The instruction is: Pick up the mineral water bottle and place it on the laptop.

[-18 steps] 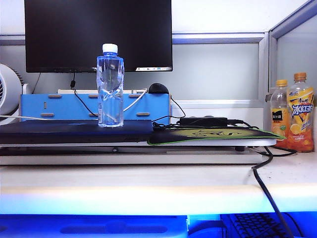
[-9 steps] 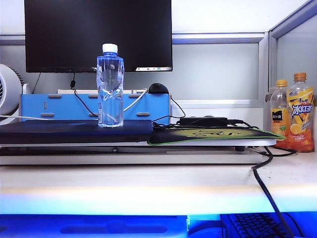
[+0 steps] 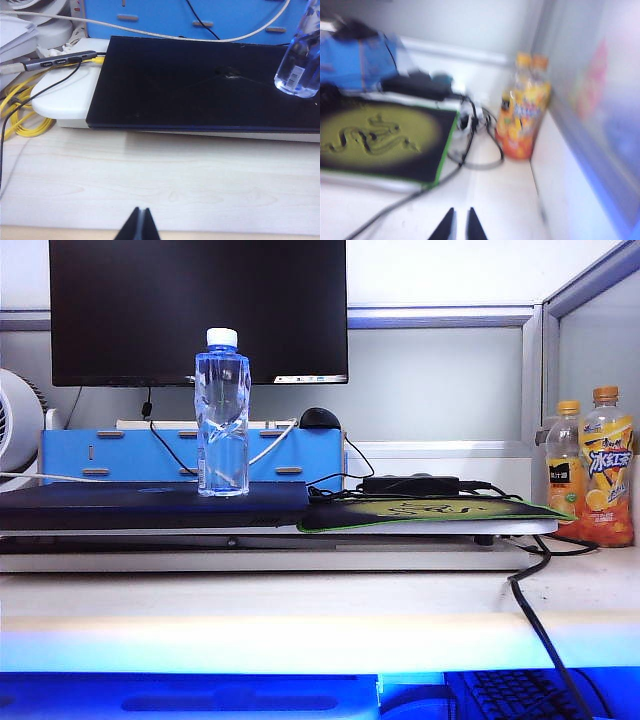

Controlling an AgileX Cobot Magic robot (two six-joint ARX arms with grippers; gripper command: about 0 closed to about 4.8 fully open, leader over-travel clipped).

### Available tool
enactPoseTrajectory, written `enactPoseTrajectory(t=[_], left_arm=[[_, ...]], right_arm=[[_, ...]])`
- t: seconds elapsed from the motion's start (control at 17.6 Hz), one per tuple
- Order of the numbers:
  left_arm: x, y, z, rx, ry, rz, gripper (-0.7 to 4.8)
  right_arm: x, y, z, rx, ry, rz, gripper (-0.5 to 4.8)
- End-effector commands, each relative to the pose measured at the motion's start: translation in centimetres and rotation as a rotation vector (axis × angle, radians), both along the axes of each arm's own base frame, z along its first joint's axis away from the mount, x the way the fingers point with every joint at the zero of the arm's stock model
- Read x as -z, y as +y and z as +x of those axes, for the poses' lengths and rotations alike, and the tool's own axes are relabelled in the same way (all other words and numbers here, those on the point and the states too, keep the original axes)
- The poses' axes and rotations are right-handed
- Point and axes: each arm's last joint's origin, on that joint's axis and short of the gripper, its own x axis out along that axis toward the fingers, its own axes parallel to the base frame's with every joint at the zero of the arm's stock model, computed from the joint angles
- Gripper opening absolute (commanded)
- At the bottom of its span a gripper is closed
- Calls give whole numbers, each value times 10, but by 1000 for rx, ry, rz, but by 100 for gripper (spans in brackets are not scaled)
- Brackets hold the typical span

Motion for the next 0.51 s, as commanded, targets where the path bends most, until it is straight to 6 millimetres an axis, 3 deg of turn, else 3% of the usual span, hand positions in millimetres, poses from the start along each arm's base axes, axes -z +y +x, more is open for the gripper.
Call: enactPoseTrajectory(t=[0.06,0.51], left_arm=[[0,0,0,4,0,1,-2],[0,0,0,4,0,1,-2]], right_arm=[[9,1,0,-13,12,69,45],[50,0,5,-10,205,70,45]])
